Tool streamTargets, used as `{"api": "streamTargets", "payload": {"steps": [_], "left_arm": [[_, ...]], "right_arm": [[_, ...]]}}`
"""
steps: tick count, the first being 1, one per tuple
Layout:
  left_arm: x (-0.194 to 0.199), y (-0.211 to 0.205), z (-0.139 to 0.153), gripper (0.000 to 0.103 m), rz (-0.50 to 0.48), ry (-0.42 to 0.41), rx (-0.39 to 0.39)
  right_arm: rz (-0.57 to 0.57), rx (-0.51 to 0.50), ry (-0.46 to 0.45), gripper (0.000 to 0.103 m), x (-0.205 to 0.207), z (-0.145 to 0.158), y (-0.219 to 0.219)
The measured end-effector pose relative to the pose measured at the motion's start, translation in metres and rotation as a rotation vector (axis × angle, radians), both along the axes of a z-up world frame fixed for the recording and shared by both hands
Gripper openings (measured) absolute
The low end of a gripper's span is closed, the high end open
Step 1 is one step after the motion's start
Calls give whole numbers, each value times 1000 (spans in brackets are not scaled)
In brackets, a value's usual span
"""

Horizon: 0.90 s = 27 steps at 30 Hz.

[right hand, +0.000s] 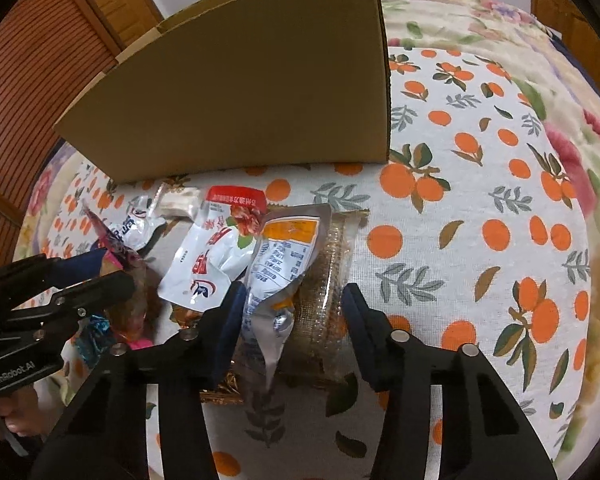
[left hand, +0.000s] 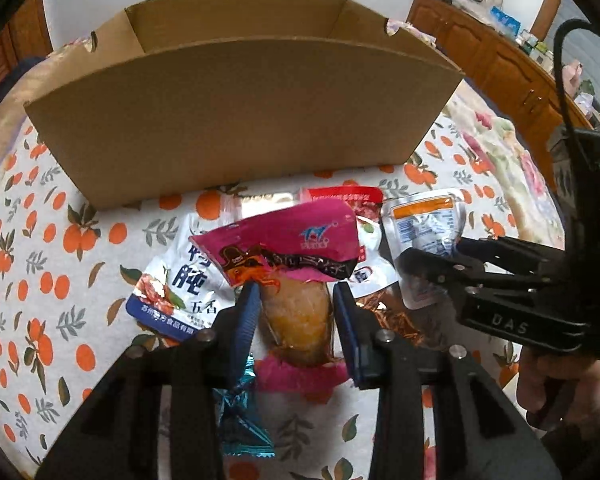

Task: Organize snacks
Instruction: 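Grasp the pink-wrapped sausage with the left tool while the right tool grasps the clear pack, then lift both held snacks and carry them over the cardboard box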

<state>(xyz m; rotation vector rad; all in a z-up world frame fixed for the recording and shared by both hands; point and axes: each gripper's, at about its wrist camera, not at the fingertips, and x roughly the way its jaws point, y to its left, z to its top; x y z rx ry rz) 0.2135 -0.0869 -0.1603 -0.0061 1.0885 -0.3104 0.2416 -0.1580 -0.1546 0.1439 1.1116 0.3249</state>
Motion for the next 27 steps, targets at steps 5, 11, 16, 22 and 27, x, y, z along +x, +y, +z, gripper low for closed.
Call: {"api": "streamTargets", "payload": {"steps": [5, 11, 16, 22, 27], "left_arm": [[-1, 1, 6, 36, -2, -15, 1], [-2, 0, 10, 36, -7, -26, 1], [-5, 0, 17, 36, -14, -46, -3], [-8, -1, 25, 36, -21, -71, -6], [-10, 2, 36, 36, -23, -93, -21]], "right_arm": [[-19, 20, -12, 30, 0, 9, -7], [-29, 23, -17, 23, -1, 17, -12], [-40, -14, -41, 21, -5, 27, -15], [-61, -15, -74, 21, -6, 39, -22], [-49, -8, -113, 21, -9, 50, -19]]}}
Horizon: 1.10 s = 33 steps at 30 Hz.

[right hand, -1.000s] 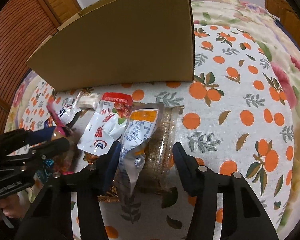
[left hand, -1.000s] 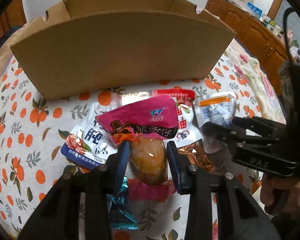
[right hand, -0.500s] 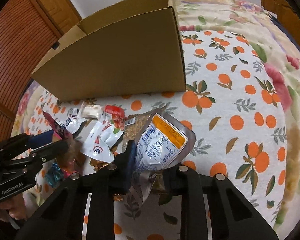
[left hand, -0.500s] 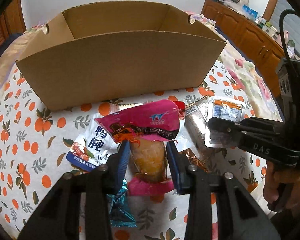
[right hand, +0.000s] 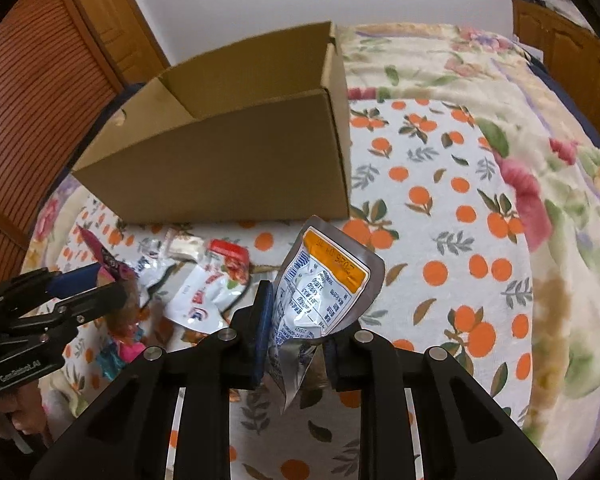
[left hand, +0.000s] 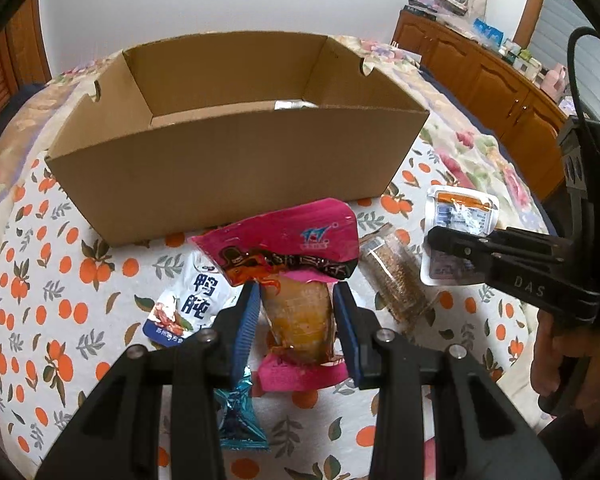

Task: Organize snacks
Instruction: 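Lift both held snacks and carry them over the cardboard box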

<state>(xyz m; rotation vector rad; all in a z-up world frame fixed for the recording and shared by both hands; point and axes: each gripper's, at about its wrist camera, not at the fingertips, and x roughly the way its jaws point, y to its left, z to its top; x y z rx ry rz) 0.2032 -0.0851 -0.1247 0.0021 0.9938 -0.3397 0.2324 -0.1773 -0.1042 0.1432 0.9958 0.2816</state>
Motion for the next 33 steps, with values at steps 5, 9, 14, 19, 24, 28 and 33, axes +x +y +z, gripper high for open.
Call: {"api": "streamTargets", "payload": {"steps": [5, 9, 14, 19, 24, 28, 33], "left_arm": [[-2, 2, 13, 36, 0, -33, -5], [-5, 6, 24, 36, 1, -48, -13], [-8, 7, 39, 36, -2, -94, 10], [-11, 9, 53, 36, -3, -130, 10], [-13, 11, 66, 36, -8, -162, 20], [-15, 13, 77, 36, -14, -186, 15], [-18, 19, 93, 36, -20, -213, -11]], "right_arm": [[22, 2, -31, 21, -2, 11, 7], [26, -1, -42, 21, -3, 13, 8], [33, 2, -65, 21, -6, 21, 10], [43, 1, -87, 21, -9, 29, 11], [50, 2, -112, 21, -12, 38, 13], [55, -15, -127, 21, -19, 45, 15], [59, -35, -151, 21, -29, 61, 20]]}}
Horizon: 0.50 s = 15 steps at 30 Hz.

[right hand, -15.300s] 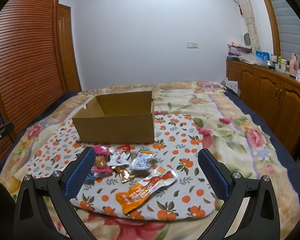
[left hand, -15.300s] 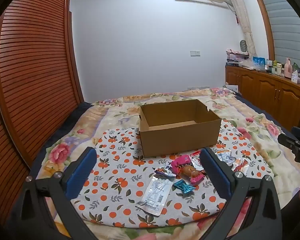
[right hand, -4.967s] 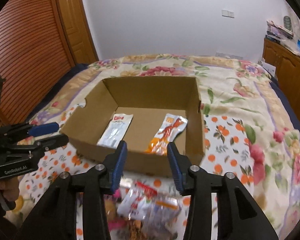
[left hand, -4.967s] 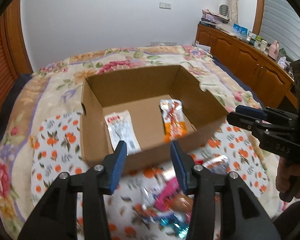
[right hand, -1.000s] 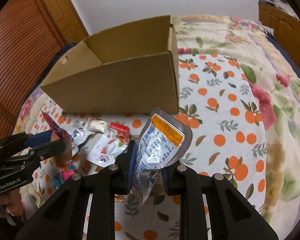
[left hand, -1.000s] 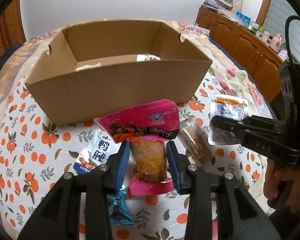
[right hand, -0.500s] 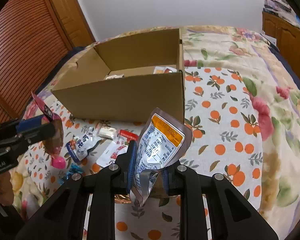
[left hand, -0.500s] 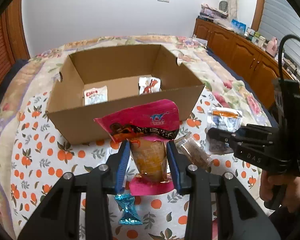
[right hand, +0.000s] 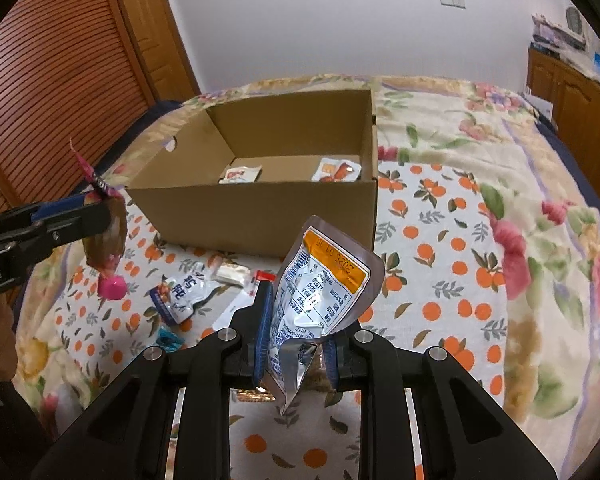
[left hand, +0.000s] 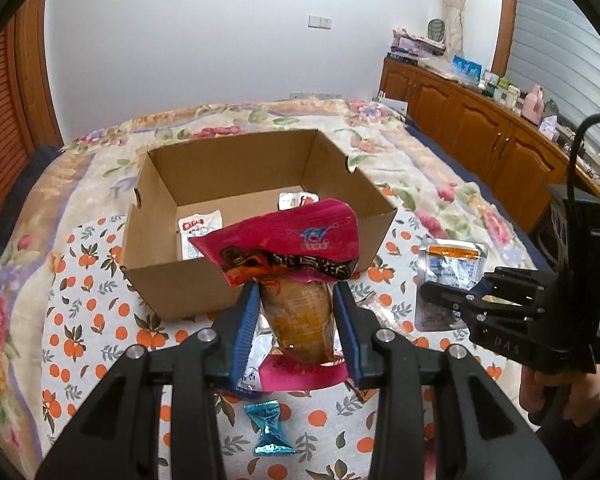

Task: Organize snacks
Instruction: 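Lift both held snacks and carry them over the cardboard box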

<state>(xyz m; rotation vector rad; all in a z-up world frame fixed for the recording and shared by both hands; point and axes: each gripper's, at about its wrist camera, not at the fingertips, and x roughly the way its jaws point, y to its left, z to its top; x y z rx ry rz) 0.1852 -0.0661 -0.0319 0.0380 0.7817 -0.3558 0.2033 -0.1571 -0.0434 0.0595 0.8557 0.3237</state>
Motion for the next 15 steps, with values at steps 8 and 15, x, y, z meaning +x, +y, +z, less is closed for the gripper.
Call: {"api": "streamTargets", "payload": {"steps": [8, 15], "left_arm": [[-8, 7, 29, 36, -20, -57, -35], [-9, 16, 49, 36, -22, -95, -39]], "right_arm": [[3, -39, -45, 21, -16, 39, 13], [17, -61, -93, 21, -13, 71, 29]]}}
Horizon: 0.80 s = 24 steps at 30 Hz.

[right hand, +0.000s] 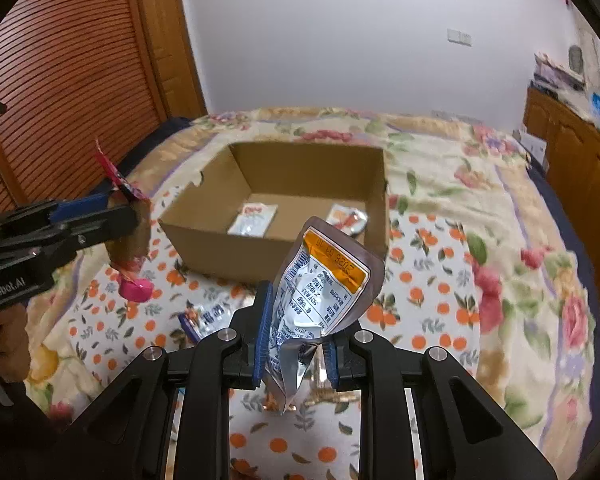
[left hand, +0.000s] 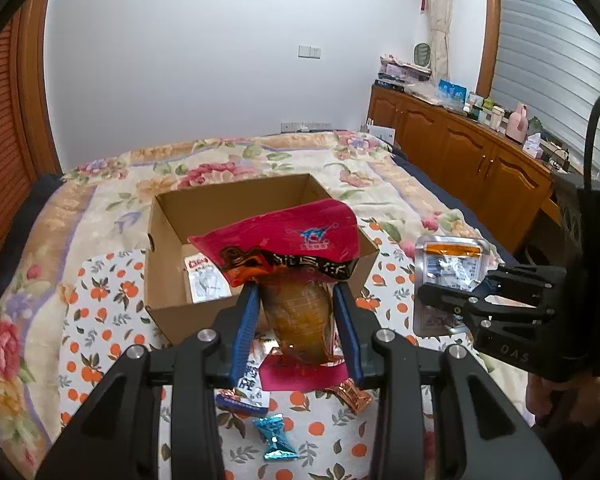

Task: Organize snacks
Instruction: 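Lift both held snacks and carry them over the cardboard box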

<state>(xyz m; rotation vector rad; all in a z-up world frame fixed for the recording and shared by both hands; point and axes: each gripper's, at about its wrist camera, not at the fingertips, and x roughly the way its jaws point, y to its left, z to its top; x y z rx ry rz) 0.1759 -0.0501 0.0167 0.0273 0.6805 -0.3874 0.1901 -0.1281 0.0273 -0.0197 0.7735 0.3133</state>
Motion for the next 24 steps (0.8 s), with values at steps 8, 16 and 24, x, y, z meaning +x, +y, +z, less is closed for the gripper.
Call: {"api": "streamTargets", "payload": {"steps": [8, 16, 24], "left_arm": [[31, 15, 9, 36, 28, -17, -11], [80, 30, 0, 36, 70, -11, 17], [127, 34, -28, 36, 82, 17, 38]], "right_arm": [[47, -10, -44, 21, 33, 19, 24], [65, -8, -50, 21, 85, 13, 34], [57, -2, -18, 21, 133, -12, 38]]}}
